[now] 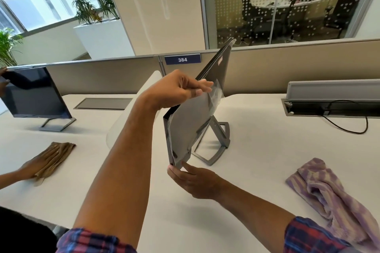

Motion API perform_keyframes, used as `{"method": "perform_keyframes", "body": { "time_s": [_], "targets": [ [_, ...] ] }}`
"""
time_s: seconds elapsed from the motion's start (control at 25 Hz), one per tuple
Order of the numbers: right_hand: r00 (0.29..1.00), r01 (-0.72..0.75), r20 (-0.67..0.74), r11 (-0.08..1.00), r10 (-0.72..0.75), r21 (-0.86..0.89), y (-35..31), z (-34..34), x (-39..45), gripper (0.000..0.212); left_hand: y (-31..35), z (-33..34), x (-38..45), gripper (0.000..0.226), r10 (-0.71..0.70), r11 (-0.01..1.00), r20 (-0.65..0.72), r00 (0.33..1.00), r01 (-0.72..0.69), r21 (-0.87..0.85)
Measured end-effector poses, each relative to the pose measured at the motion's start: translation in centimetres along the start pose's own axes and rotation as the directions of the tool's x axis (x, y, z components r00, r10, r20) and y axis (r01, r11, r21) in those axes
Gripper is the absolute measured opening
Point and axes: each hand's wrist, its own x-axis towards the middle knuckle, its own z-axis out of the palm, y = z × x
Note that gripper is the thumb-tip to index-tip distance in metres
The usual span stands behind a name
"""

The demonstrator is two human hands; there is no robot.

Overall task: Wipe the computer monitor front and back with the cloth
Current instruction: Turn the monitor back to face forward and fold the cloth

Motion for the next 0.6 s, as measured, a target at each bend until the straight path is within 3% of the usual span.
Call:
{"method": "perform_keyframes", "body": {
  "time_s": [0.32,0.6],
  "targets": [
    [0.985,-0.015,-0.167,0.995,0.031,0.099,2.2,-1.0,-4.9,0.038,1.1,1.7,1.7,0.029,0.046,0.994,0.074,0.996,-0.038,-0.099],
    [0.982,-0.101,-0.146,0.986,0.12,0.135,3.4,-2.8,-10.8,0.044,2.2,4.4,4.2,0.026,0.109,0.985,0.12,0.987,-0.091,-0.147]
  ]
}}
